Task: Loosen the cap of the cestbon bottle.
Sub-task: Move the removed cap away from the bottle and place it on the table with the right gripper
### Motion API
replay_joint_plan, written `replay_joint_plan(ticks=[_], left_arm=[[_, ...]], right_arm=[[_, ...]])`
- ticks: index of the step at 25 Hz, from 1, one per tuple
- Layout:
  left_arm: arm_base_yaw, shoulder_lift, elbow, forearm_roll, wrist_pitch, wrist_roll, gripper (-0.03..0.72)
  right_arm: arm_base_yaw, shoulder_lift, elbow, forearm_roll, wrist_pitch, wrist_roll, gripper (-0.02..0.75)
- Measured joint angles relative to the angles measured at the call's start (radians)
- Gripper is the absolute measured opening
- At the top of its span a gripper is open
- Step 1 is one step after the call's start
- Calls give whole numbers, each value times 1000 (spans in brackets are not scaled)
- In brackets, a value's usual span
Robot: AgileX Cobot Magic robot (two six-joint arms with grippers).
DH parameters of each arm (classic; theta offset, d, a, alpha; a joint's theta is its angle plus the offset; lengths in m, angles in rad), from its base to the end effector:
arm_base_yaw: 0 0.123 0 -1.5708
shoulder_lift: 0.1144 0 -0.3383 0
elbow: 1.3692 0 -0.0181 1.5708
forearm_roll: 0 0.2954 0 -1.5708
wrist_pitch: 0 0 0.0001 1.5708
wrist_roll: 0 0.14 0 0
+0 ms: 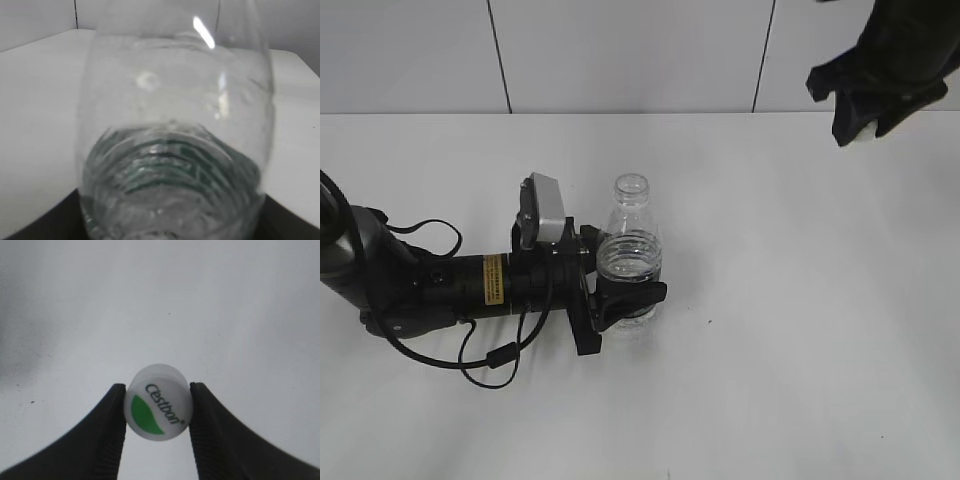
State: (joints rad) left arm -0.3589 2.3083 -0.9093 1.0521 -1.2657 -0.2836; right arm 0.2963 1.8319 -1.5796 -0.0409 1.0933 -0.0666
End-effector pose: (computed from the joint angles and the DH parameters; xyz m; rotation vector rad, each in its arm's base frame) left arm 0.3549 -0.2570 0.0411 1.1247 1.4777 -1.0162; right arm 0.4428 0.1298 0.2739 -0.5283 2.7770 -0.0042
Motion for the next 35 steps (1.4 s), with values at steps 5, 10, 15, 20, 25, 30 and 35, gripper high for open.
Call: replay_joint_plan(ticks=[5, 10, 15, 20, 25, 30, 35], left_arm=[[0, 0, 0, 0, 0, 0, 402], [0, 0, 0, 0, -1, 0, 402], [0, 0, 0, -1, -1, 0, 402], [0, 0, 0, -1, -1, 0, 402], [0, 0, 0, -1, -1, 0, 402], [0, 0, 0, -1, -1, 0, 402], [0, 0, 0, -1, -1, 0, 402]], right_arm=[[-25, 0, 152, 41, -109, -18, 297], [-25, 5, 277, 61, -267, -22, 297], [-25, 84, 296, 61, -298, -23, 297], [-25, 175, 296, 61, -322, -25, 297], [-25, 231, 296, 61, -344, -25, 297], [-25, 235, 296, 61, -381, -25, 297], [-25, 235, 296, 61, -386, -25, 297]])
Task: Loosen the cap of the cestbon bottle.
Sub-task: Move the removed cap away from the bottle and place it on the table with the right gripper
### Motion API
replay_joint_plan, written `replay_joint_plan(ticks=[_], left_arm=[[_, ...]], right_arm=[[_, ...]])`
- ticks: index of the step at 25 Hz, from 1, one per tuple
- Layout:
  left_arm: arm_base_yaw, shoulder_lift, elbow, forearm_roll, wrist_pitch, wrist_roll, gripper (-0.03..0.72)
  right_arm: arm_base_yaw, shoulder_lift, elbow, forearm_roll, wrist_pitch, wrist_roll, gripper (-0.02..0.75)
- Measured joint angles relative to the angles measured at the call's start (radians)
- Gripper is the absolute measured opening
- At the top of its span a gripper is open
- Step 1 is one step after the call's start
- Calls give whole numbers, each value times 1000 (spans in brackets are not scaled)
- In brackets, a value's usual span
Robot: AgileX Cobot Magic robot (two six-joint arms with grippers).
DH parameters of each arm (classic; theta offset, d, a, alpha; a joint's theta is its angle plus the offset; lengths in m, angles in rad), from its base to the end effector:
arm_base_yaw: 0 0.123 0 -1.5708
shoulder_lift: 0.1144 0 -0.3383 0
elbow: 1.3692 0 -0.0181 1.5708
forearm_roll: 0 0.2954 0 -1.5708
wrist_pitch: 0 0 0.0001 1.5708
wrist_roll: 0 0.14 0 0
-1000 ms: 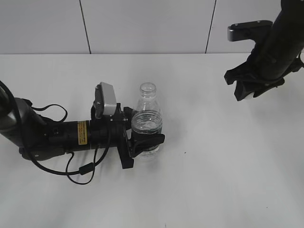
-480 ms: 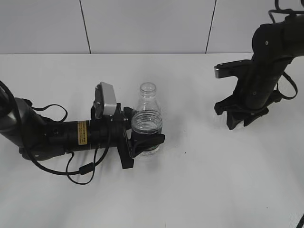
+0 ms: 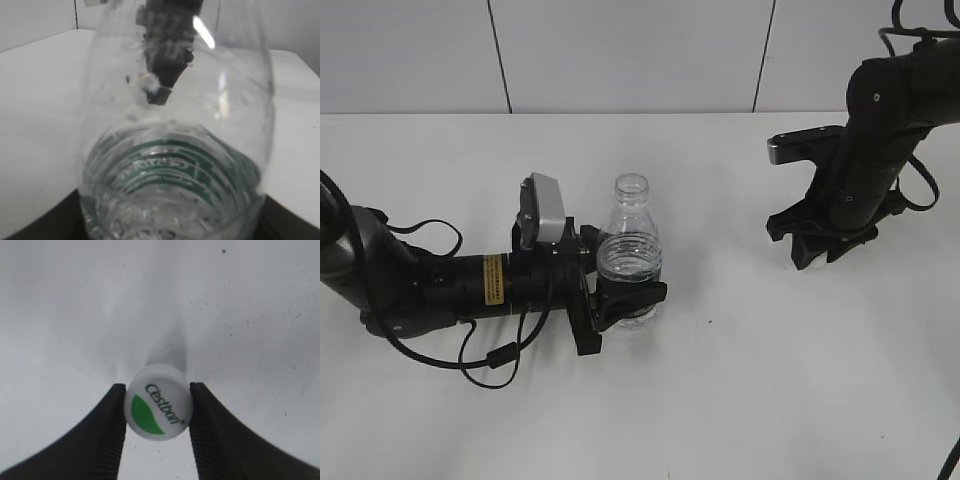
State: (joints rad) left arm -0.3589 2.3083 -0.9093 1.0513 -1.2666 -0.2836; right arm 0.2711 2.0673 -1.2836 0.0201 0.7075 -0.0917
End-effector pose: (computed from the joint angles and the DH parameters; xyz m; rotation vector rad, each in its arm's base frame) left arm 0.3549 -0.2570 0.0412 1.1235 1.4772 -1.0164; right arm 0.4383 0.1237 0.0864 -0.5162 2.9313 0.0435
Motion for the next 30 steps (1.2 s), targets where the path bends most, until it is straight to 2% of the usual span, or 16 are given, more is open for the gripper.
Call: replay_joint_plan(ticks=[16, 30], left_arm=[[0, 0, 0, 0, 0, 0, 402], [-2, 0, 0, -19, 2, -1, 402]], right_arm=[[-1, 0, 0, -1, 2, -1, 318], [-2, 0, 0, -20, 35, -1, 506]])
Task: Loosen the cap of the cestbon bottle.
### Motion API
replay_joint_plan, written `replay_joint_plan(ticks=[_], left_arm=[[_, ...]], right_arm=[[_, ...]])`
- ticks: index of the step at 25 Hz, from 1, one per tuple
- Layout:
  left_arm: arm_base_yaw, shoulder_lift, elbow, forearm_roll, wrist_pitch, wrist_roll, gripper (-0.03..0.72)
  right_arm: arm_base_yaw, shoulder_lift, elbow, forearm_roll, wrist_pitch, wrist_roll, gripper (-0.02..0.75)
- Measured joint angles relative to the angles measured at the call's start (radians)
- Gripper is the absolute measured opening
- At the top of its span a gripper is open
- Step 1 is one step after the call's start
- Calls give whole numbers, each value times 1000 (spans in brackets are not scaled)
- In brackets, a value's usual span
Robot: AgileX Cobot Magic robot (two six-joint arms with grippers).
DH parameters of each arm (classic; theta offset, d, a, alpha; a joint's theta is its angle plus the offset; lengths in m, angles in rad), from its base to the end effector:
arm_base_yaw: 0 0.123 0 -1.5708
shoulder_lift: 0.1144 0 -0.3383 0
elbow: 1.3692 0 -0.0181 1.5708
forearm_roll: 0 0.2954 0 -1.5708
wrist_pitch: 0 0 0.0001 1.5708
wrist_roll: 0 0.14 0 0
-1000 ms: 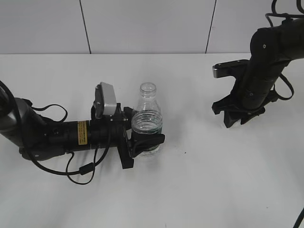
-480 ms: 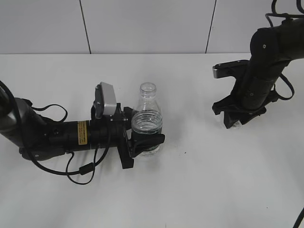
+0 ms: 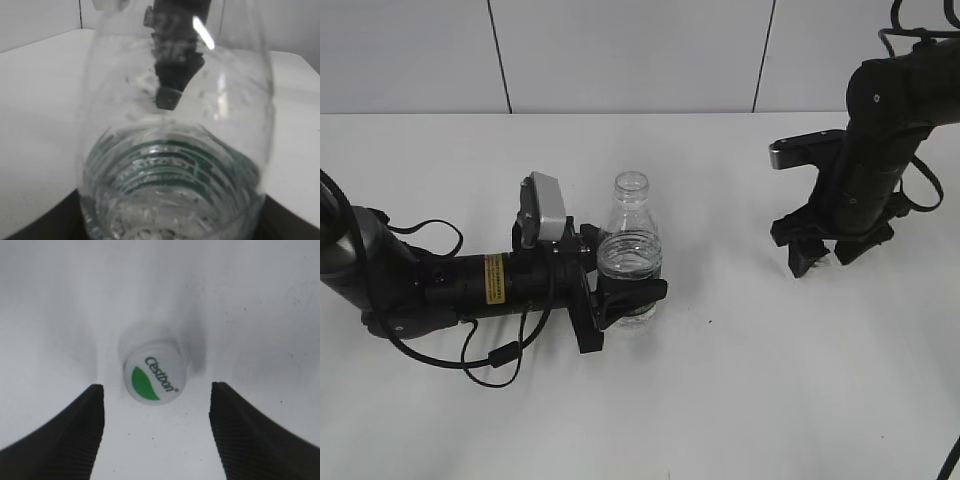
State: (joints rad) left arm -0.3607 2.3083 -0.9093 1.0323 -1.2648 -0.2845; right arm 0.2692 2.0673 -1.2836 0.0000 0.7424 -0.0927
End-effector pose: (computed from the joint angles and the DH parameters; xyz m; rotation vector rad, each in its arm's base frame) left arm 0.3570 -0.2571 0.0415 1.1059 1.4848 -1.0086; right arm 0.4343 0.1198 0.0857 -0.5417 2.9610 0.0175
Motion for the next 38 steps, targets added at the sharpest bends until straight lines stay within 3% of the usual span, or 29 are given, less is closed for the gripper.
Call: replay_joint_plan(ticks=[12, 38], left_arm=[[0, 2, 28, -38, 52, -1, 538], [0, -340, 30, 41, 57, -308, 546]], right_arm=[[0, 0, 0, 0, 40, -45, 518], [0, -182, 0, -22, 85, -69, 519]])
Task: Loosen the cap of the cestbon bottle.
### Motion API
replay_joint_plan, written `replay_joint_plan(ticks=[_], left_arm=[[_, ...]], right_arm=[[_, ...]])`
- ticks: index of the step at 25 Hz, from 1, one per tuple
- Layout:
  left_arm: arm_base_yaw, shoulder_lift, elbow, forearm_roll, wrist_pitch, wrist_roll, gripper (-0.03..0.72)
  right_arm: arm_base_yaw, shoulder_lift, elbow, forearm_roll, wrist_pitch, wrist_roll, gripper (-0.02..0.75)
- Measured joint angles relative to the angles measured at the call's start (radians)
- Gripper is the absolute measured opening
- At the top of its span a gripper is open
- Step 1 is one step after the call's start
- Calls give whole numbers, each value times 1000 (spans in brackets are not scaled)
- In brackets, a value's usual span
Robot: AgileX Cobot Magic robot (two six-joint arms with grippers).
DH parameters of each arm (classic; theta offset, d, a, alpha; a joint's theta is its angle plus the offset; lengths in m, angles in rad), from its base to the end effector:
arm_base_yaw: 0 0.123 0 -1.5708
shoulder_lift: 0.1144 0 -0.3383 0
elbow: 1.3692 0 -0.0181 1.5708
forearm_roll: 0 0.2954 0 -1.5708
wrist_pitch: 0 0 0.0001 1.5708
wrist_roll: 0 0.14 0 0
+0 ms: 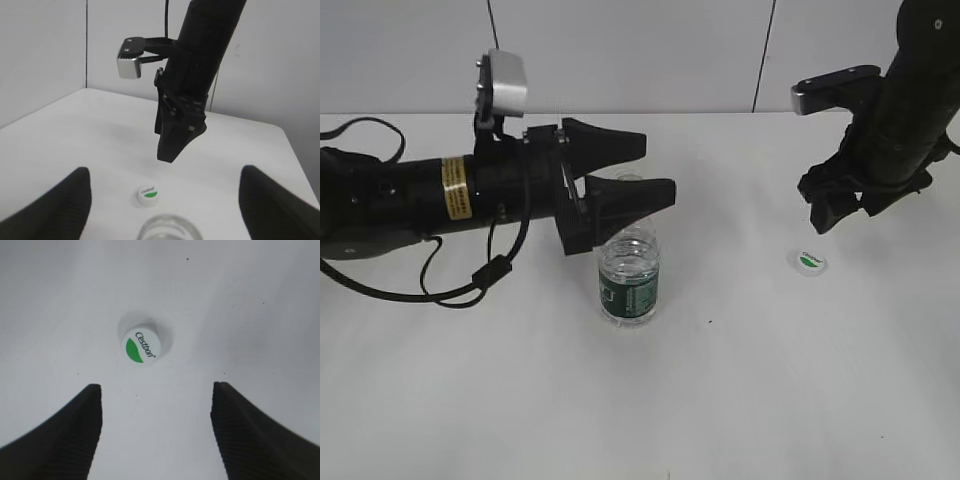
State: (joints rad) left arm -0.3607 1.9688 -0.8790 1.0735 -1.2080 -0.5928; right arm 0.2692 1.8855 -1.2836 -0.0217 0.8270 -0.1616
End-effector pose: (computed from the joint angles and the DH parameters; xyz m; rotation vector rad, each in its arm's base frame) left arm 0.3519 -0.2556 0.1702 1.0060 1.4267 -1.0768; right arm 0.4233 0.1145 0.1646 -0.6407 2.8405 -0.0077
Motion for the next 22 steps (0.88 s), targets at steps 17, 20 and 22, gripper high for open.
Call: replay_joint_plan(ticks=[17, 20, 22], left_arm=[[0, -474, 1, -11, 716, -473, 547], [0, -563, 1, -15, 945, -491, 547], [0, -604, 1, -25, 1107, -494, 536]], right_arm=[[0, -132, 0, 13, 146, 12, 521], [0, -154, 0, 13, 176, 13, 521], [0, -169, 0, 14, 189, 13, 521]])
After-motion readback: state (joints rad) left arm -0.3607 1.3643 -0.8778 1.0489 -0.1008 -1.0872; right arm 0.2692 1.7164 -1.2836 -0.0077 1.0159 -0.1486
